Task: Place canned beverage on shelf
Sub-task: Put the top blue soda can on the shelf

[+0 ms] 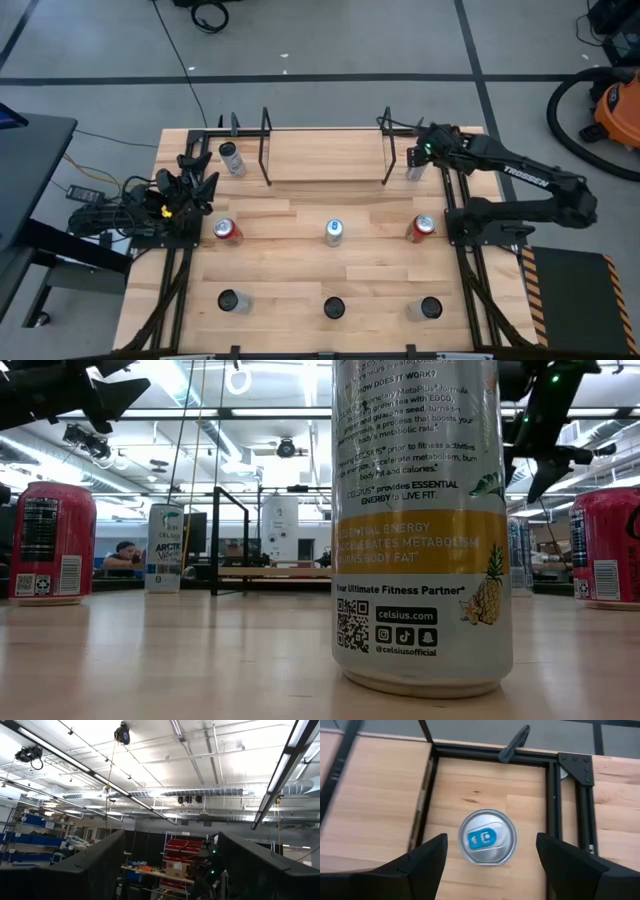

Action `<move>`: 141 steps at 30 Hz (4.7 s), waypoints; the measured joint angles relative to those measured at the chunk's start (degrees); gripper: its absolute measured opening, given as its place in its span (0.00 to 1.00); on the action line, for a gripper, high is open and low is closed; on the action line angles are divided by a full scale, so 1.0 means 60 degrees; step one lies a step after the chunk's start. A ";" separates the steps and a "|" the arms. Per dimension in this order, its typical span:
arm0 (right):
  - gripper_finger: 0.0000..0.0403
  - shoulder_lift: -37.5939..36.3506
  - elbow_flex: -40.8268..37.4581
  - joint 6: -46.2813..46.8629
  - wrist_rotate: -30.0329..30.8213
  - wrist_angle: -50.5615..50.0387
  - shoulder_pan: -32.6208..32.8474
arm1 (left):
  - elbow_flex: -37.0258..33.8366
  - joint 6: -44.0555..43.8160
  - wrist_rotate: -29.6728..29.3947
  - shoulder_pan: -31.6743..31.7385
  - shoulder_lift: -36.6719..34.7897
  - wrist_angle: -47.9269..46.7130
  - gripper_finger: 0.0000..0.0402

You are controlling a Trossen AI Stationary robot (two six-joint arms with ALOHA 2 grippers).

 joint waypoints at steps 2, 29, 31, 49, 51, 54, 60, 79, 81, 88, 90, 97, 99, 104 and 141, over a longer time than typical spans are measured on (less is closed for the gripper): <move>0.78 0.0149 0.0000 -0.0146 -0.0001 0.0035 -0.0161 | 0.0000 -0.0002 0.0002 0.0000 0.0000 -0.0004 0.80; 0.88 0.0443 0.0000 -0.3791 -0.3426 0.2074 -0.1039 | 0.0000 0.0000 0.0007 -0.0001 0.0000 -0.0018 0.80; 0.88 0.0443 0.0000 -0.3777 -0.3675 0.2201 -0.1035 | 0.0000 0.0000 0.0007 -0.0002 0.0000 -0.0018 0.80; 0.87 0.0480 0.0000 -0.2089 -0.1646 0.0733 -0.1115 | 0.0000 -0.0007 0.0011 -0.0001 0.0000 -0.0041 0.80; 0.87 0.0480 0.0000 -0.1951 -0.1501 0.0578 -0.1115 | 0.0000 -0.0007 0.0012 -0.0002 0.0000 -0.0044 0.80; 0.87 0.0480 0.0000 -0.1902 -0.1464 0.0491 -0.1115 | 0.0000 -0.0007 0.0011 0.0001 0.0000 -0.0044 0.80; 0.87 0.0480 -0.0019 -0.1496 -0.1461 0.0483 -0.1115 | 0.0000 0.0000 0.0011 0.0001 0.0000 -0.0047 0.80; 0.83 0.0480 -0.1082 -0.1984 -0.1701 0.1558 -0.1118 | 0.0000 0.0005 0.0011 0.0000 0.0000 -0.0047 0.80; 0.78 0.0480 -0.1082 -0.2018 -0.1701 0.1548 -0.1119 | 0.0000 0.0007 0.0011 -0.0002 0.0000 -0.0047 0.80; 0.60 0.0476 -0.1078 -0.2611 -0.1816 0.1526 -0.1119 | 0.0000 0.0011 0.0011 -0.0002 0.0002 -0.0047 0.80; 0.60 0.0476 -0.1076 -0.2794 -0.1940 0.1533 -0.1122 | 0.0000 0.0011 0.0011 0.0001 0.0000 -0.0047 0.80; 0.60 0.0494 -0.0760 -0.3317 -0.2671 0.1178 -0.1122 | 0.0000 0.0007 0.0011 -0.0001 0.0000 -0.0047 0.80; 0.60 0.0497 -0.0388 -0.3488 -0.3010 0.1054 -0.1112 | 0.0000 0.0006 0.0011 0.0000 0.0000 -0.0047 0.80; 0.60 0.0488 0.0873 -0.3917 -0.3014 0.0262 -0.1115 | 0.0000 -0.0004 0.0011 0.0001 0.0001 -0.0193 0.80; 0.60 0.4495 0.6543 -0.8455 -0.5466 0.1166 -0.1112 | 0.0002 -0.0244 0.0011 0.0000 0.0004 -0.0652 0.80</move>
